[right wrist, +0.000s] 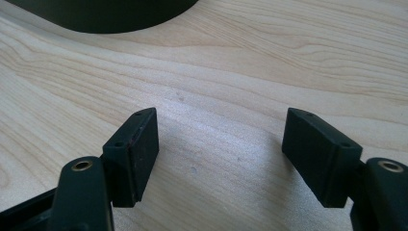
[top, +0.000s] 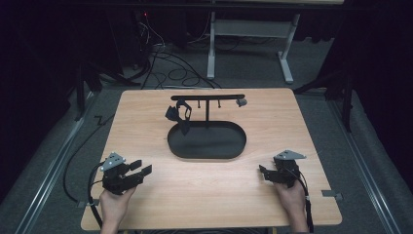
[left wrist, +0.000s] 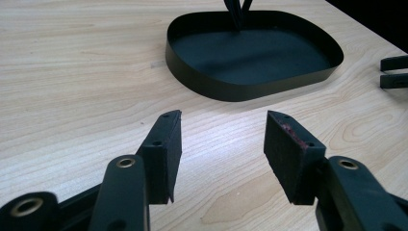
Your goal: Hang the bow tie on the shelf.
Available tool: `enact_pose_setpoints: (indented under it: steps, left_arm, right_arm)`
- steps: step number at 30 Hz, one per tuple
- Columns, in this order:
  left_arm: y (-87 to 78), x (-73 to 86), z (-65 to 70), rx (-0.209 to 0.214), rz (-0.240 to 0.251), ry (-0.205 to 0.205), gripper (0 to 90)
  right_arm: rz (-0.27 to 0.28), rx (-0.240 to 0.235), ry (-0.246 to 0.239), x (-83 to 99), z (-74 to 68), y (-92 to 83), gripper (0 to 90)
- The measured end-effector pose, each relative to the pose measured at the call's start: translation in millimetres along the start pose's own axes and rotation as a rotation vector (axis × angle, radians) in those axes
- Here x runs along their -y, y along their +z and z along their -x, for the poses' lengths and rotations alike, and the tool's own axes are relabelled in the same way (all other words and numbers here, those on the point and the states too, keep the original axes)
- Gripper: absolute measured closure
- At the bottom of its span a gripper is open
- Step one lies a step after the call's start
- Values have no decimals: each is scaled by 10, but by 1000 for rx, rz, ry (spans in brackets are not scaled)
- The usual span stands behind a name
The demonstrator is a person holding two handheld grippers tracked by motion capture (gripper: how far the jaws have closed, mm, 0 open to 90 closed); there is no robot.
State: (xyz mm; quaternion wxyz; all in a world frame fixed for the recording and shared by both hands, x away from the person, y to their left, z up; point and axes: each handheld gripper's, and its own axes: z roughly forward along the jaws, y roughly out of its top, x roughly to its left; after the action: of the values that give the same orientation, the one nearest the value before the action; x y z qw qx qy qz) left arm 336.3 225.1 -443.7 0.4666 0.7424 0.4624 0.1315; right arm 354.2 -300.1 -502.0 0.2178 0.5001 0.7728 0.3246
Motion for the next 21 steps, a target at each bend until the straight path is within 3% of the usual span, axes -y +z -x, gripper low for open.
enact_pose_setpoints:
  steps: [21]
  left_arm:
    - [135, 104, 7, -2, -28, -11, 482]
  right_arm:
    - [0, 0, 0, 0, 0, 0, 302]
